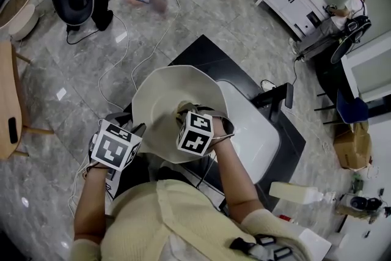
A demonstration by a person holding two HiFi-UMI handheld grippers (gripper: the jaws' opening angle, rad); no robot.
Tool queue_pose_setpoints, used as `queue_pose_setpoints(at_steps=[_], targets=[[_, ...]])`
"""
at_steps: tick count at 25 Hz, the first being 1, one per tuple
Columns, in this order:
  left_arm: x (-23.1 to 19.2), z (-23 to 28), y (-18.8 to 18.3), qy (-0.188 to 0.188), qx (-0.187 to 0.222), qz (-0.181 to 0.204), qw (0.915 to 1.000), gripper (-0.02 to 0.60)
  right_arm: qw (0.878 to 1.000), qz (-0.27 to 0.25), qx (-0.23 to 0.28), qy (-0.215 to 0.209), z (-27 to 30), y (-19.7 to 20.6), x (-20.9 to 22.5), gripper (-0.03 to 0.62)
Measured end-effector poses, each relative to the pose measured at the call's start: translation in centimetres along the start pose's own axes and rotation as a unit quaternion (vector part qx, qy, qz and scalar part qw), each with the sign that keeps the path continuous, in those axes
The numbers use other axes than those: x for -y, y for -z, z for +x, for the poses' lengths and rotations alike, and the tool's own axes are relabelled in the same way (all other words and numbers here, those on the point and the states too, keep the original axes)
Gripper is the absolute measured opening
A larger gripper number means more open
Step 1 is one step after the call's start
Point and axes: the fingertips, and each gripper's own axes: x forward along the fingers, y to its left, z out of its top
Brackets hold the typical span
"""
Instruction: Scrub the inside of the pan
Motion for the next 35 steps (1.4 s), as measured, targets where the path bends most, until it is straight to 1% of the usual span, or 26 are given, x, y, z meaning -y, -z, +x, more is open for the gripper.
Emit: queue_pose_setpoints(at_steps=[6, 12, 16, 23, 28, 35], targets=[[0.0, -0.1, -0.2, 0.0, 0.0, -0.001, 1.0, 0.183, 0.999, 0.016, 0.007, 0.028, 0.2, 0.0, 0.8, 0.057], [0.0, -0.1, -0.1, 0.001, 0.002, -0.004, 1.0, 0.183, 0.996, 0.039, 0.015, 0.073, 0.2, 0.3, 2.3, 0.057], [0.1, 0.0, -0.1, 0.0, 0.002, -0.002, 1.0, 0.183, 0.995, 0.053, 0.016, 0.088, 0.0, 0.8, 2.9, 0.057], [0.0, -0.1, -0.1, -0.008, 0.003, 0.005, 1.0, 0.183, 0.987, 0.085, 0.012, 0.137, -1.4, 1.3, 4.5, 0.057], [0.1, -0.2, -0.1, -0.012, 0.005, 0.011, 0.9998, 0.183, 0.979, 0.106, 0.035, 0.17, -3.4, 1.5, 5.5, 0.057], [0.0, -0.7, -0.5, -0.022, 0.016, 0.022, 0.9994, 0.183, 0.97, 0.146, 0.078, 0.175, -5.4, 1.5, 5.4, 0.057]])
